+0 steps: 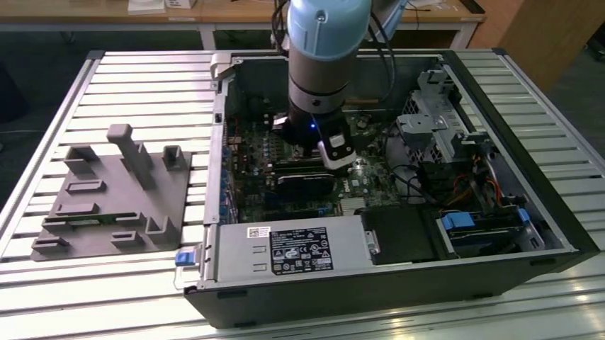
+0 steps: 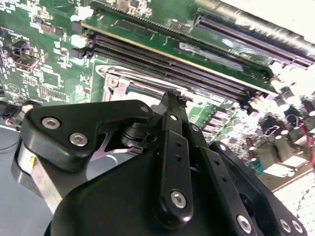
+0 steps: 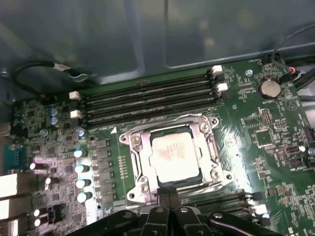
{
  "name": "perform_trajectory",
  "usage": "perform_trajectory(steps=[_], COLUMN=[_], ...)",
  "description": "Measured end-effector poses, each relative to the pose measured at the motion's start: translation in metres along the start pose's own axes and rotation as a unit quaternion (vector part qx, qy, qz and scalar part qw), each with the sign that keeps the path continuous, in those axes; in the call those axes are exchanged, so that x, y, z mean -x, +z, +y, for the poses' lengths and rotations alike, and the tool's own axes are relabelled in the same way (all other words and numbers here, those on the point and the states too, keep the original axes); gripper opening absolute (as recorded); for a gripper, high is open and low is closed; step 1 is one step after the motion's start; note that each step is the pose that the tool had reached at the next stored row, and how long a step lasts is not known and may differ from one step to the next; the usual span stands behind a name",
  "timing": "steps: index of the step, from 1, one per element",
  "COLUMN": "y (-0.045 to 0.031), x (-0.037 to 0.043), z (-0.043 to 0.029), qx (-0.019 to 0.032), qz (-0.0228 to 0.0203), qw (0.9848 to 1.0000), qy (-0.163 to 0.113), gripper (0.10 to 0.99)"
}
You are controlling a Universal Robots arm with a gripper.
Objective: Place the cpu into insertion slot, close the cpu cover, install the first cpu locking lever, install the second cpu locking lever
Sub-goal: 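Install the second cpu locking lever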
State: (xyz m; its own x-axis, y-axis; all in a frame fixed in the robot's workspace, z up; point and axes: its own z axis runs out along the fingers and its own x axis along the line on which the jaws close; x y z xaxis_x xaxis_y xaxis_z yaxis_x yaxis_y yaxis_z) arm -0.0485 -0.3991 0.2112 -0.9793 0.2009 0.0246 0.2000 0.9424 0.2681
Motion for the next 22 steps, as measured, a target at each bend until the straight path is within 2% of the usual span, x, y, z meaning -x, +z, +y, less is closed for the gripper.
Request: perform_trajectory(steps=[9,14,16,22], y=[0.0053,0.0098,0.011,0.0111], x=[0.0055,0.0044,0.0038,0.0037], z=[0.0194,0.035,0.0392,0.0399], qx=[-0.019,-0.0341,-0.0398,-0.0408], qz=[-0.0039,-0.007,-0.0082,-0.0083], qw=[0.9998,0.9994,0.9992,0.9991], qy=[-0.001,-0.001,-0.001,-0.001], gripper=[0.106,0.106,0.106,0.106])
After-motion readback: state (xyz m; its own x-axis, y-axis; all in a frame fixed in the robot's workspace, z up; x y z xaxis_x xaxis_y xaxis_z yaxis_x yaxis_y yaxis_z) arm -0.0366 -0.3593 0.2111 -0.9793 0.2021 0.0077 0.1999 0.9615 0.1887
